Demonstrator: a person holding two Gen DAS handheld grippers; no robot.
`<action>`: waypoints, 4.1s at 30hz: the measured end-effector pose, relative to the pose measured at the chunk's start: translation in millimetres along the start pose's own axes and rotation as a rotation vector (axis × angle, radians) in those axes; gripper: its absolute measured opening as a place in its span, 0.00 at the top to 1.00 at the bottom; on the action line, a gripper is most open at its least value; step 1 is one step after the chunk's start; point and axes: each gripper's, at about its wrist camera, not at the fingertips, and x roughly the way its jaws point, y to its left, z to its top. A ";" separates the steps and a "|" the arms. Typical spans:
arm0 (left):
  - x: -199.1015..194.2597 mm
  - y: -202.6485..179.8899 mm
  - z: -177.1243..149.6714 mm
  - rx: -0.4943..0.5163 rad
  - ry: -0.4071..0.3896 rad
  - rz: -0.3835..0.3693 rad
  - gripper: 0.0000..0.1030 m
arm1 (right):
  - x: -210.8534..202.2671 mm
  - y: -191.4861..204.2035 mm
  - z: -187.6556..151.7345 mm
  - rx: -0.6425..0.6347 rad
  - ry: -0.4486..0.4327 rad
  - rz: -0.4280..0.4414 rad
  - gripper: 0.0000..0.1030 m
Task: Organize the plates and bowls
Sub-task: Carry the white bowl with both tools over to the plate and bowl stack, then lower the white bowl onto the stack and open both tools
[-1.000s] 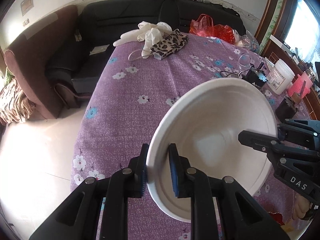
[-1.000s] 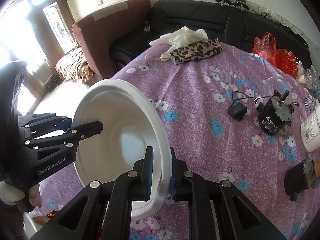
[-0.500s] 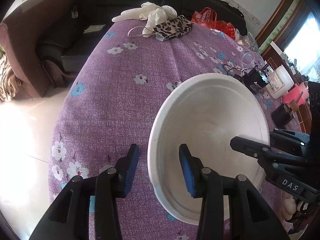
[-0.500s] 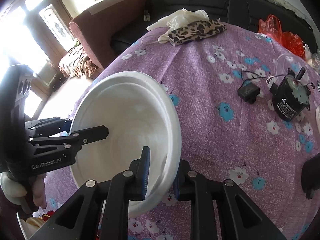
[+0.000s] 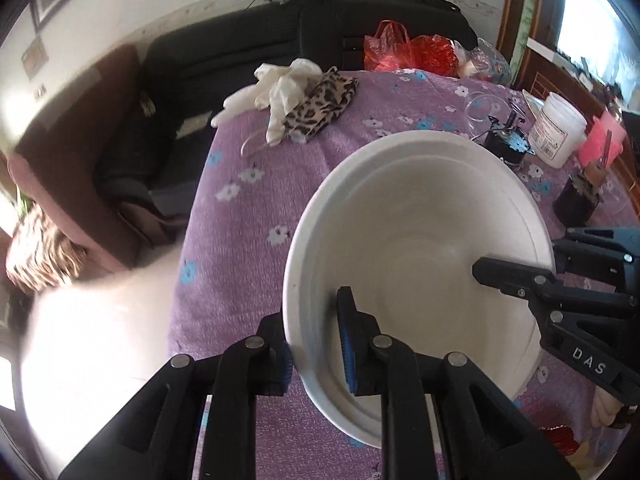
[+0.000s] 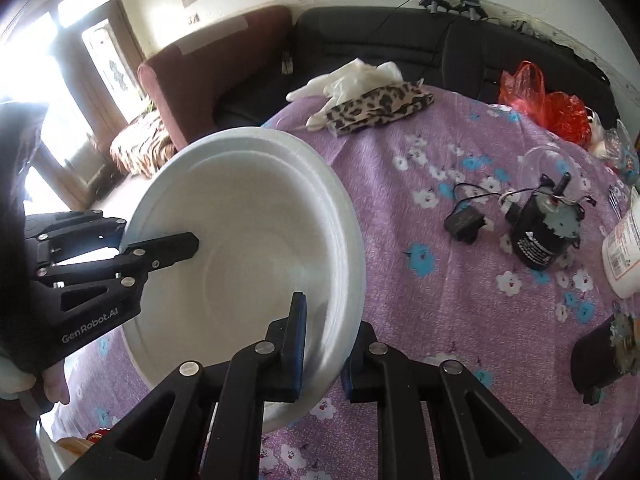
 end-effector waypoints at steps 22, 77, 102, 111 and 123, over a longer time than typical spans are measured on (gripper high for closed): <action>-52.7 -92.3 28.1 0.271 -0.029 0.142 0.82 | -73.2 -61.3 -21.3 0.174 -0.136 0.039 0.85; -210.7 -302.0 -168.0 0.164 -0.216 -0.097 0.73 | -335.0 -85.6 -313.3 0.333 -0.361 -0.008 0.85; -240.5 -190.1 -242.1 -0.185 -0.328 -0.052 0.73 | -293.5 26.7 -298.2 0.129 -0.312 0.118 0.85; -244.7 -161.0 -248.2 -0.248 -0.347 -0.026 0.73 | -276.4 48.5 -279.0 0.110 -0.294 0.158 0.85; -254.1 -133.9 -240.0 -0.303 -0.376 0.006 0.73 | -274.6 70.6 -243.4 0.040 -0.319 0.152 0.85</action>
